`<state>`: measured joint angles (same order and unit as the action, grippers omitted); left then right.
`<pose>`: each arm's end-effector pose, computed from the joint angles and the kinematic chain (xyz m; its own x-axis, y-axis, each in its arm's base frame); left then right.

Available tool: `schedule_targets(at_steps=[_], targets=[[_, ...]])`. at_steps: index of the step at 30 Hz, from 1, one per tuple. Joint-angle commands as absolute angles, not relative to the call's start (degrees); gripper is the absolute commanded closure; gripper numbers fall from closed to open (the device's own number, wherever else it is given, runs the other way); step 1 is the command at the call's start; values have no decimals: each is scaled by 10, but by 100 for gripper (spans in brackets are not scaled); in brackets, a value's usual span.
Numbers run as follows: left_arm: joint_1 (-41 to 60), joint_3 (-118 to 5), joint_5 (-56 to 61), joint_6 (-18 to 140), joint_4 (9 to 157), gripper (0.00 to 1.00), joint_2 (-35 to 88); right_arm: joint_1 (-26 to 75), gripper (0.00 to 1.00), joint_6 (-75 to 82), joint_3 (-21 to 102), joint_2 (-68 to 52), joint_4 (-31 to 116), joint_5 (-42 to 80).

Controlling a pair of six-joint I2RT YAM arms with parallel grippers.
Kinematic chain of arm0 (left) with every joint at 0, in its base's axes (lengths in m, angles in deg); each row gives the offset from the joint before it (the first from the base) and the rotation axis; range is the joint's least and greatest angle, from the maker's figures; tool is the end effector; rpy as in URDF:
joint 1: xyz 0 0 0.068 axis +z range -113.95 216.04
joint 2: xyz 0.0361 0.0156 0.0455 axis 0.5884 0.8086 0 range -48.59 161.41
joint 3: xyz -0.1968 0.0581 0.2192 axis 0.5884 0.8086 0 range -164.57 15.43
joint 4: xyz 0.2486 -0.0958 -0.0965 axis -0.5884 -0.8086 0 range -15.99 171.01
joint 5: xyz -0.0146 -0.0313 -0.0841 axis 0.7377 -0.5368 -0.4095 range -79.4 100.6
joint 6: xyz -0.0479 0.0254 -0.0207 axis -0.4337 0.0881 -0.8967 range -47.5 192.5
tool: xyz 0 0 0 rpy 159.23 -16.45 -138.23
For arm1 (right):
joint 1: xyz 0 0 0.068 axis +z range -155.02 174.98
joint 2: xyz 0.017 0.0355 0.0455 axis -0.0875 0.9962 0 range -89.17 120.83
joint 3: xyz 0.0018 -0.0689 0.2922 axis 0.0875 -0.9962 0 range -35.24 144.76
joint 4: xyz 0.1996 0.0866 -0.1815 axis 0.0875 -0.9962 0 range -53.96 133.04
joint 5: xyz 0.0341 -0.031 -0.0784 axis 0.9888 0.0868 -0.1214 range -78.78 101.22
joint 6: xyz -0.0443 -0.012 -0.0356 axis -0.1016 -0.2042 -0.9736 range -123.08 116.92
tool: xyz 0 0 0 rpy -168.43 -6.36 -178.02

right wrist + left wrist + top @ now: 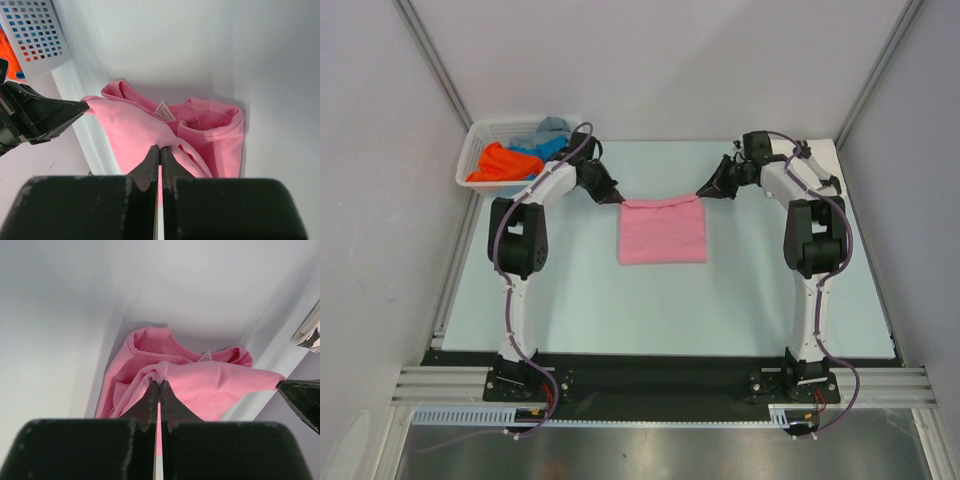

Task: Fold and stack the t-shirts
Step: Fold the tshirt

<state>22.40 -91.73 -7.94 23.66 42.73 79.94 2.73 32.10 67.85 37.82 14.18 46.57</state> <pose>0.5129 -0.1381 0.2024 -0.8378 -0.5312 -0.1259 -0.3815 0.7347 -0.5610 0.5226 0.0955 0.2071 -0.9080 0.3507 -0.2293 0.0810 0.6838 0.7252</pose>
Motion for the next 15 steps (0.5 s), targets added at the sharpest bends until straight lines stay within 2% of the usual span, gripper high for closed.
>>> schedule_targets(at_steps=[1,12,15], targets=[[231,-952,-95,243,439,100,806,19,100,329,710,381,149,465],[242,-957,-133,226,502,99,847,0,100,349,707,408,186,470],[243,-968,-137,226,506,94,859,-1,97,352,711,421,189,467]])
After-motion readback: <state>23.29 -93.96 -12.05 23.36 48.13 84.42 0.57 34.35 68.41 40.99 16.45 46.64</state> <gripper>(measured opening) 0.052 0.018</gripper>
